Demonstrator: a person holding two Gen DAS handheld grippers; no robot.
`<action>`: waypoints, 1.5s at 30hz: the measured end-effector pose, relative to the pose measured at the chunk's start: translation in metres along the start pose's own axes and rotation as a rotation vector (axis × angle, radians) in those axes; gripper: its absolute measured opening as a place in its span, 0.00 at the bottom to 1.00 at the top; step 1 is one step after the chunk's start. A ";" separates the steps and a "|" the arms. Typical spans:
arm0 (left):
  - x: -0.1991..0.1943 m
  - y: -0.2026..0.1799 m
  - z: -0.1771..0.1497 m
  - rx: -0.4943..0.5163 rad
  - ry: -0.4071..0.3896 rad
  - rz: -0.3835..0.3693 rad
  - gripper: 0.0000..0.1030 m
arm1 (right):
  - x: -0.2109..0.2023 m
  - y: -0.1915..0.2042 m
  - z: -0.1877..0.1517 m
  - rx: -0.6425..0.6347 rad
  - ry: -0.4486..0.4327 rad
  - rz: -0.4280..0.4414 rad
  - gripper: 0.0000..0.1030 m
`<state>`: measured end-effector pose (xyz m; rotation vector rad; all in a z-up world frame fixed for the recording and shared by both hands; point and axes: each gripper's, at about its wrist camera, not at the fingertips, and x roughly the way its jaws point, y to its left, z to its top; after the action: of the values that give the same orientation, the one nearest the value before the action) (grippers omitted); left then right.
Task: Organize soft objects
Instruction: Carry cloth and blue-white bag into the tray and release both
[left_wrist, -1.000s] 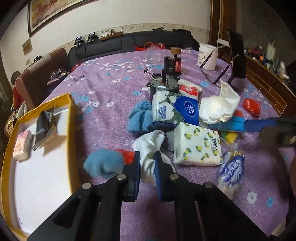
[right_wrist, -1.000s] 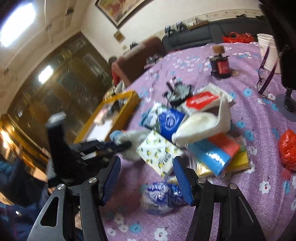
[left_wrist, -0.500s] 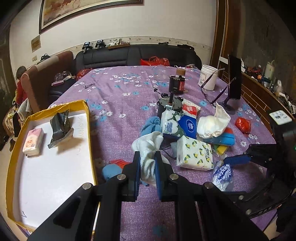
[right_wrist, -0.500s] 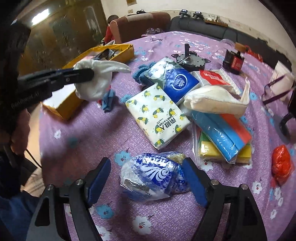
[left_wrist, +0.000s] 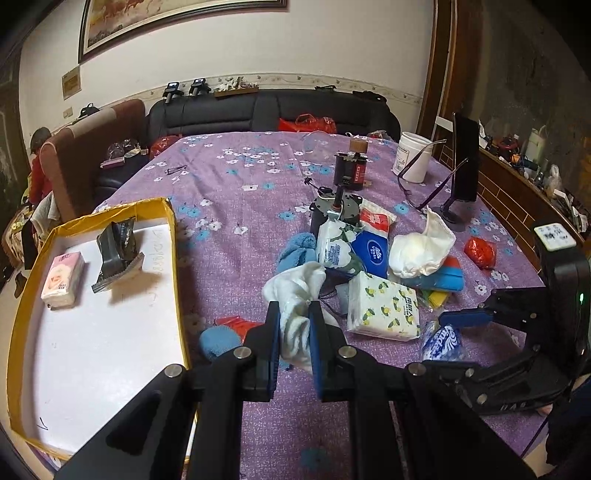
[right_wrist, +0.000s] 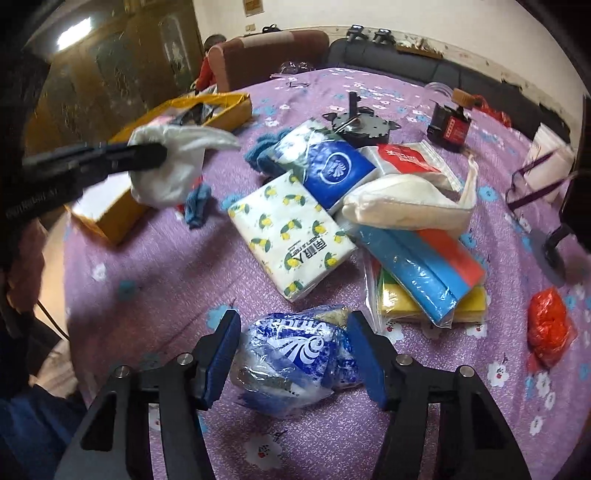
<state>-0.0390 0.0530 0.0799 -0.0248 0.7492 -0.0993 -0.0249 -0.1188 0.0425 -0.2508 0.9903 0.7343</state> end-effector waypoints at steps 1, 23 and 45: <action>-0.001 0.001 0.000 -0.003 -0.001 -0.001 0.13 | -0.001 -0.002 0.000 0.011 -0.003 0.005 0.61; -0.018 0.021 -0.001 -0.057 -0.041 -0.014 0.13 | -0.042 -0.008 0.007 0.081 -0.221 0.208 0.59; -0.058 0.099 -0.013 -0.215 -0.136 0.021 0.13 | -0.055 0.028 0.065 0.163 -0.259 0.292 0.59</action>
<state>-0.0820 0.1573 0.1035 -0.2266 0.6212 0.0034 -0.0180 -0.0899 0.1274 0.1325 0.8413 0.9203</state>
